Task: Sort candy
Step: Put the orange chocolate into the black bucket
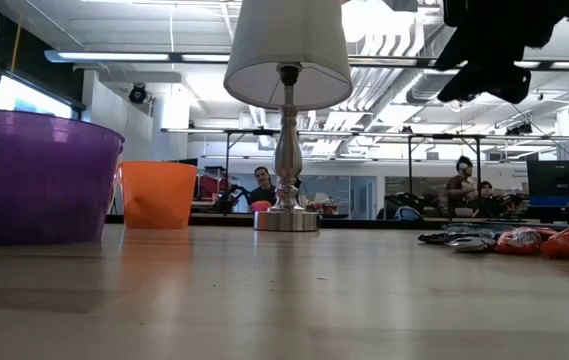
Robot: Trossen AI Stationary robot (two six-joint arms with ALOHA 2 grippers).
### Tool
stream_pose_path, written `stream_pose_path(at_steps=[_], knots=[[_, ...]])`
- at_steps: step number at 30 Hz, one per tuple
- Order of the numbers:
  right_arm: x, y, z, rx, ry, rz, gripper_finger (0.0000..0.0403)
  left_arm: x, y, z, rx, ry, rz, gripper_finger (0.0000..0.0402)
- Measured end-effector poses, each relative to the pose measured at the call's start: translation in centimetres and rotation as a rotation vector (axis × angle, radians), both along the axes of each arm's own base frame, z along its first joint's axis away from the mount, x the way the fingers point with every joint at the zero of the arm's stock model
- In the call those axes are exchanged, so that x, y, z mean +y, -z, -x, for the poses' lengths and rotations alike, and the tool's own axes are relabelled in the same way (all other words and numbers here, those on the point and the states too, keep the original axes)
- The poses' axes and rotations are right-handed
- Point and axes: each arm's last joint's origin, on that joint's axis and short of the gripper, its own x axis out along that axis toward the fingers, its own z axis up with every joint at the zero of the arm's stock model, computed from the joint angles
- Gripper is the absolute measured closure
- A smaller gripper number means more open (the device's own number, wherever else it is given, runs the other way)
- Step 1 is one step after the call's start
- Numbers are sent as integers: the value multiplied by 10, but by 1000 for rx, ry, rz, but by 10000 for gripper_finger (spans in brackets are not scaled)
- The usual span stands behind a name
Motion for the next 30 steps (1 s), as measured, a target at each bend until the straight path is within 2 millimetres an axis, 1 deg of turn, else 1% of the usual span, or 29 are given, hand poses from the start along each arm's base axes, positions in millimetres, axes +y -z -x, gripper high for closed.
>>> stream_pose_path(at_steps=[2,4,6,8,13,16,19,22,27,30], knots=[[2,-4,-1,-8,-35,-16,219,5,-3,-10,-92,30,-32,298],[2,-3,0,9,-69,3,219,13,-6,-20,-182,56,-93,298],[1,1,2,55,-104,10,219,22,-6,-30,-260,89,-187,298],[-1,5,5,120,-110,-19,219,32,-6,-40,-336,129,-312,298],[-6,16,19,322,49,-191,219,57,-9,-62,-489,150,-647,298],[-4,19,25,388,103,-233,219,67,-13,-74,-562,178,-789,298],[0,21,26,396,127,-259,219,71,-17,-86,-631,220,-877,298],[4,25,24,425,143,-278,219,74,-19,-92,-668,260,-934,298],[12,39,15,527,124,-341,219,80,-17,-94,-641,354,-1021,298],[17,48,6,539,78,-346,219,81,-17,-94,-644,400,-1050,298]])
